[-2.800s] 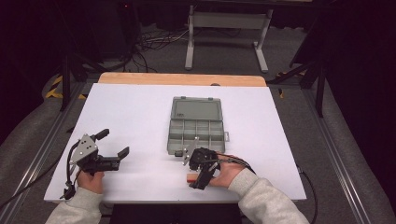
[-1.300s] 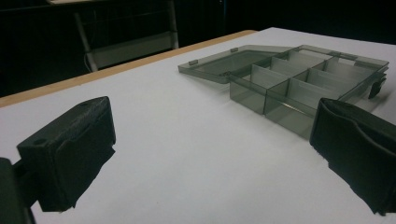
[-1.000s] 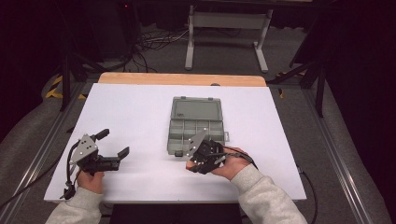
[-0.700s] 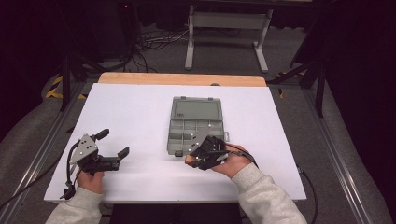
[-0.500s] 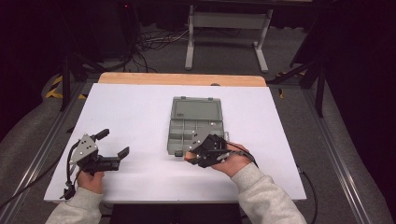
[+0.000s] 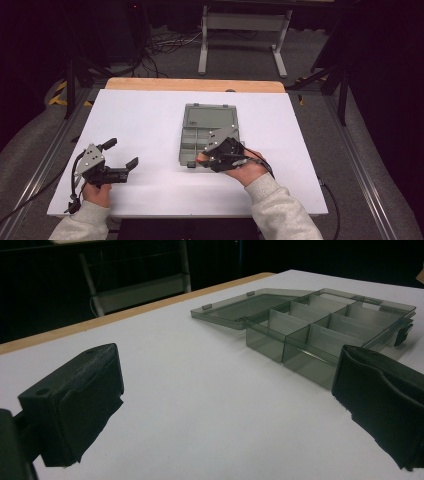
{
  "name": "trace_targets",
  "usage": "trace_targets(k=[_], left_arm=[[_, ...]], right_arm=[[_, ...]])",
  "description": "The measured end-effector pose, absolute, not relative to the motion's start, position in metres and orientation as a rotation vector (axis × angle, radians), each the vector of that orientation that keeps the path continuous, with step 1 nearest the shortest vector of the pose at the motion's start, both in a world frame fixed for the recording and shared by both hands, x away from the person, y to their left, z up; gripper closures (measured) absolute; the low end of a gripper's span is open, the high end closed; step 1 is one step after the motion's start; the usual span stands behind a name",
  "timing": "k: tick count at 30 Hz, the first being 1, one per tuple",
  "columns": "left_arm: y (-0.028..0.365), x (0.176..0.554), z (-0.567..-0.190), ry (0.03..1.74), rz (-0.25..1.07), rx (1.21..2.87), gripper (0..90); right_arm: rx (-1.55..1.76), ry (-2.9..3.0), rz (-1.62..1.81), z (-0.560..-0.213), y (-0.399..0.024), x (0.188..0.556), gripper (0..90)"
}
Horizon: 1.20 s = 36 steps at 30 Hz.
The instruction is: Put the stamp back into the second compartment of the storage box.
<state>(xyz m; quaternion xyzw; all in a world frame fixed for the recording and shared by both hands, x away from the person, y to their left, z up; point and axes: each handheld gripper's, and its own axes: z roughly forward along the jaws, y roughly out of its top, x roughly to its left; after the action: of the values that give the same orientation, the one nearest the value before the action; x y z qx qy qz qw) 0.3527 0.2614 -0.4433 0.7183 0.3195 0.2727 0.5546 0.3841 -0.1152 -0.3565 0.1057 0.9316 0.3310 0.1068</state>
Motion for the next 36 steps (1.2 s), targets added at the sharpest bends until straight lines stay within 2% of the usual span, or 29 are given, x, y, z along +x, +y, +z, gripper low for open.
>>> trace_targets(k=[36], left_arm=[[0.261,0.353,-0.443,0.749,0.644,1.696,1.0]], right_arm=[[0.627,2.589,0.975,-0.356,-0.097,0.439,65.8]])
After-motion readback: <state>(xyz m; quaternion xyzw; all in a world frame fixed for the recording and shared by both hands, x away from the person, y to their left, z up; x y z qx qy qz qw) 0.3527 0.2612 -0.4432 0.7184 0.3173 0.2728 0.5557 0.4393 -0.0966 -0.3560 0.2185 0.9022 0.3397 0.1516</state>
